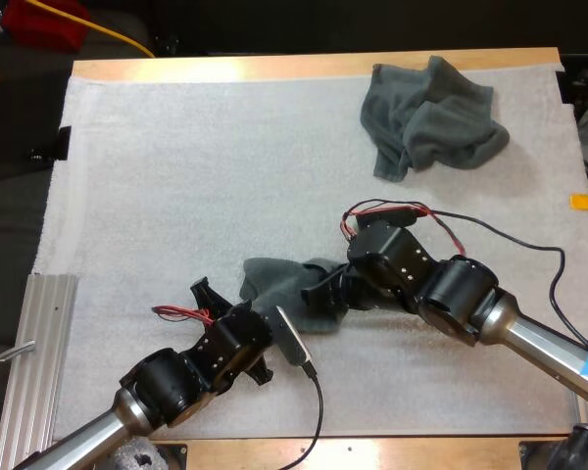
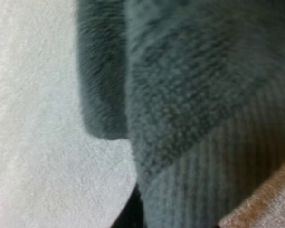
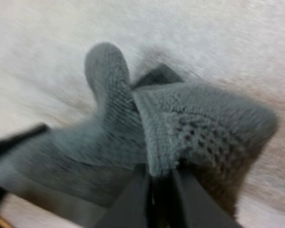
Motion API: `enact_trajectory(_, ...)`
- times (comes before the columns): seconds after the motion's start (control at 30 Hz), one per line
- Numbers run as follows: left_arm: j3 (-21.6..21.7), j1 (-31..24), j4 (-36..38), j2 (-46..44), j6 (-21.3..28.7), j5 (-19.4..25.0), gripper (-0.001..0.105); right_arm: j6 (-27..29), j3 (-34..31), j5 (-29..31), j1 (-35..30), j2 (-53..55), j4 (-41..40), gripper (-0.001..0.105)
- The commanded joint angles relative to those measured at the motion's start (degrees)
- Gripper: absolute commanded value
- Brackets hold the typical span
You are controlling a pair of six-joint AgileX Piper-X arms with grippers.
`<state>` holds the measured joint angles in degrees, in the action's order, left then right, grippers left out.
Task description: Pick towel from pile, fold and stack
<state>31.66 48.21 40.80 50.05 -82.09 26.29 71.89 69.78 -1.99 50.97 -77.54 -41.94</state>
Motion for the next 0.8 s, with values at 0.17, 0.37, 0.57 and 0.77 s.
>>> enact_trajectory(0.17,1.5,0.3,4.0,-0.5,0.1,2.1,0.000,6.5,0.6,9.1,-0.4,1.7,-8.2,0.001)
enact_trajectory(0.37,8.5,0.3,10.0,-0.5,-0.2,-4.2,0.000,10.5,0.7,11.9,-2.5,3.4,-11.9,0.001)
enact_trajectory(0.57,17.3,0.3,15.0,-0.5,-0.5,-9.5,0.000,16.1,4.2,16.4,-2.8,6.4,-16.8,0.001)
enact_trajectory(0.77,25.0,0.3,19.2,-0.5,-2.1,-12.7,0.000,17.0,9.9,18.7,-2.8,8.6,-22.8,0.001)
